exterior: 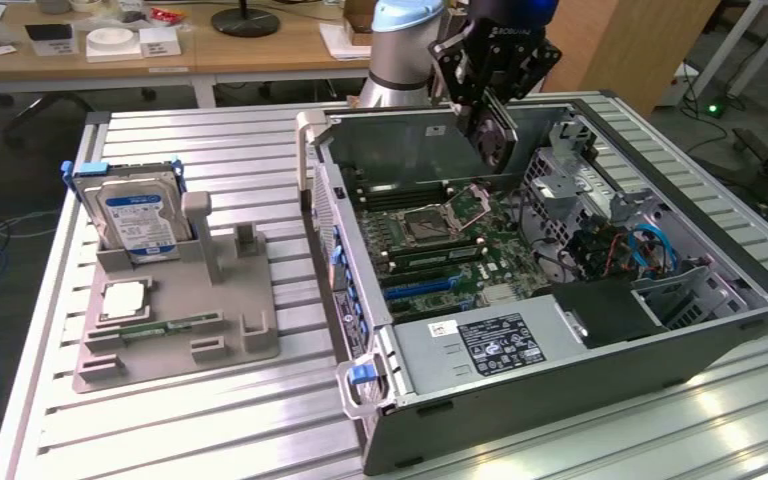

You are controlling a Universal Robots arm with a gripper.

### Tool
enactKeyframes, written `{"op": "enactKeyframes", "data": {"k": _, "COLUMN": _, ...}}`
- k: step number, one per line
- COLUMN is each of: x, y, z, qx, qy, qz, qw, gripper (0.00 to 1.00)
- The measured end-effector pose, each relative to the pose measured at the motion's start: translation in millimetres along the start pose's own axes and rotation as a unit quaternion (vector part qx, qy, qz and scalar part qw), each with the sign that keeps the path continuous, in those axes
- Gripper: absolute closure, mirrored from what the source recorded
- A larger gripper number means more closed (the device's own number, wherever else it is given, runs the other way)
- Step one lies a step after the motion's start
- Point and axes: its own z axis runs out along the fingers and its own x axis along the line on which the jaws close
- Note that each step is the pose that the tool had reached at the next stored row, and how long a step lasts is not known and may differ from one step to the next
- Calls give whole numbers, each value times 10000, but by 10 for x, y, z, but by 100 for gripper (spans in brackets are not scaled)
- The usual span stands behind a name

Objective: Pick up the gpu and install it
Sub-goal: 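Pick up the gpu and move the gpu toward the slot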

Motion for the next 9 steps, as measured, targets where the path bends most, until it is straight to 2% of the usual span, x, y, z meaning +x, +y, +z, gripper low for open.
{"op": "enactKeyframes", "data": {"k": 5, "x": -9, "y": 0, "z": 1, "qx": 1, "qy": -82, "qz": 124, "qw": 9999, "gripper": 71}}
{"op": "enactKeyframes", "data": {"k": 9, "x": -38, "y": 0, "z": 1, "qx": 3, "qy": -104, "qz": 179, "qw": 9998, "gripper": 71}}
